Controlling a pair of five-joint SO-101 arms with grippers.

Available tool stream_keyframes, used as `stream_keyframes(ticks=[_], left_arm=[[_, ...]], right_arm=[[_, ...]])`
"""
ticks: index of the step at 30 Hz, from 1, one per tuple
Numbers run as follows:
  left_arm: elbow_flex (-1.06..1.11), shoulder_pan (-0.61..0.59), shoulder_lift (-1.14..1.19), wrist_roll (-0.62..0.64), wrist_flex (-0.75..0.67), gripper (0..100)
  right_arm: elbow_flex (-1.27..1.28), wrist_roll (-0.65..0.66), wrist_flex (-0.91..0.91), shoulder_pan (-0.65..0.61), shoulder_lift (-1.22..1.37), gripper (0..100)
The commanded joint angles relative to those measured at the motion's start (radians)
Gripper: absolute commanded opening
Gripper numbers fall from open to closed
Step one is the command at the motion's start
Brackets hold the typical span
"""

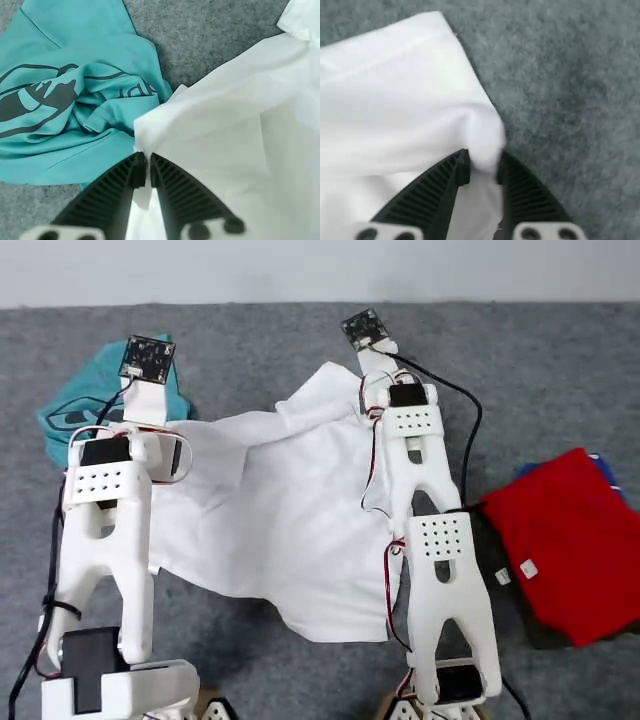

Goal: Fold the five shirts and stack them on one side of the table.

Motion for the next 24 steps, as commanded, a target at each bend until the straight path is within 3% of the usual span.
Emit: stream_keyframes(ticks=[1, 4, 10, 20, 24], left_arm=[[-0.005, -0.002, -0.006, 0.011, -0.009, 1], [-0.005, -0.002, -0.006, 0.011, -0.009, 1], [-0.005, -0.002, -0.006, 0.011, -0.006, 1], [-0.005, -0.002, -0.012, 0.011, -0.005, 1], [-0.005, -0.002, -0.012, 0.011, -0.005, 1]], right_arm=[[-0.149, 0.068, 0.156, -0.019, 0.004, 1.6], [-0.307, 0.068, 0.337, -0.044, -0.016, 1.0], [-0.292, 0.064, 0.654, -0.082, -0.194, 1.0], [-0.281, 0.025, 0.673, -0.045, -0.423, 1.0], [-0.164, 0.025, 0.673, -0.045, -0.492, 1.0]])
